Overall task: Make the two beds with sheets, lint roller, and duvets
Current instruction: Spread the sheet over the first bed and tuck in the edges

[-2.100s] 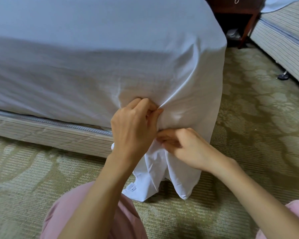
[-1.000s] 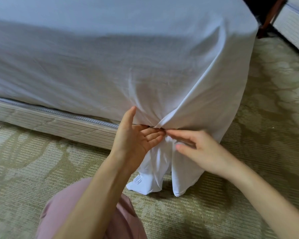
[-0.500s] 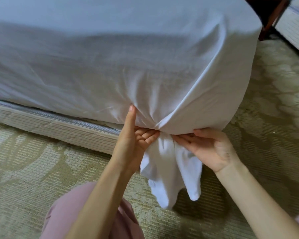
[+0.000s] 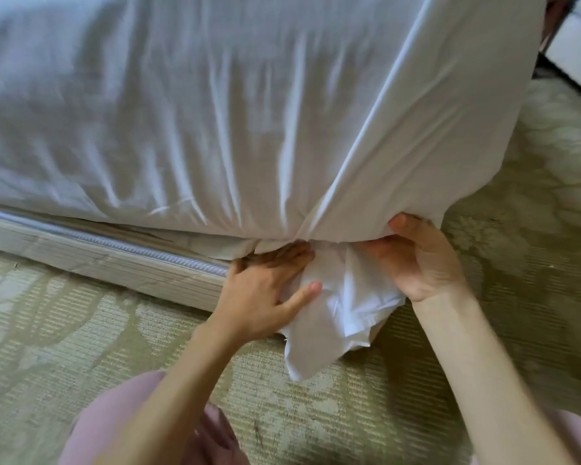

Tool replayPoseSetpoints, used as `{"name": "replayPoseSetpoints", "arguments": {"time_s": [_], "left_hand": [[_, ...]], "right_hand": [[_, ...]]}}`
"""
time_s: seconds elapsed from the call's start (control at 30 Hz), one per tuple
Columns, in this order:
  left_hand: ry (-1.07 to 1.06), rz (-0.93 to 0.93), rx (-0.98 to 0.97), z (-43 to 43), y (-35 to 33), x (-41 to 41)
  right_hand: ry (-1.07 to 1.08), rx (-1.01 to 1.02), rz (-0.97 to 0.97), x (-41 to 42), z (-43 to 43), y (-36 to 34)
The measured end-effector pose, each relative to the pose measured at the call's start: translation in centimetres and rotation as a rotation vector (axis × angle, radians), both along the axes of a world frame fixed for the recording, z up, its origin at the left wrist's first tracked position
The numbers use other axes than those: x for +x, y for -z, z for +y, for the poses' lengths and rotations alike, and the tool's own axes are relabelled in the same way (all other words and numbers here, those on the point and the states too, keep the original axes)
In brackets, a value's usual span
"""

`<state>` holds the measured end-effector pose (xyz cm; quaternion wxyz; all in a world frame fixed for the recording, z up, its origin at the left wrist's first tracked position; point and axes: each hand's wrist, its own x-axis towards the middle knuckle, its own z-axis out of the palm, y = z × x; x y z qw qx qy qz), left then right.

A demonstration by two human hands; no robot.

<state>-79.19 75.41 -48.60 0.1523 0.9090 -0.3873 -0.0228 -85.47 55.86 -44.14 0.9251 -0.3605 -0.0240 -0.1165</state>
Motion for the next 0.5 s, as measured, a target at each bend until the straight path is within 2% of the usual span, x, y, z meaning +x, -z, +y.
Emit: {"name": "replayPoseSetpoints", "arguments": {"time_s": [0.03, 0.1, 0.13, 0.2, 0.33, 0.4, 0.43, 0.5], "left_hand": [[-0.078, 0.054, 0.071, -0.7, 0.0, 1.6], [-0.340, 0.371, 0.102, -1.7, -0.1, 5.2], [-0.499, 0.528, 0.022, -1.6, -0.3, 6.6], [-0.734, 0.700, -0.182, -0.7, -0.3, 8.1], [-0.737, 0.836, -0.388, -1.1, -0.9, 7.4], [-0.619, 0.707, -0.276, -0.7, -1.4, 6.2], [-0.561, 0.568, -0.245, 0.3, -1.2, 5.2], [-0.454, 0.137, -0.308, 2.4, -1.2, 1.5]], "right_hand": [[0.000, -0.009, -0.025, 0.0, 0.0, -0.1], [-0.002, 0.001, -0.057, 0.0, 0.0, -0.2], [-0.001, 0.016, -0.056, -0.1, 0.1, -0.2], [-0.006, 0.020, -0.049, 0.0, 0.1, -0.1], [-0.028, -0.009, -0.014, -0.3, 0.0, 0.5], [-0.040, 0.000, 0.007, -0.3, -0.2, 0.9], [-0.042, -0.004, 0.017, -0.3, -0.3, 1.0], [-0.049, -0.017, 0.032, -0.4, -0.5, 1.1]]}}
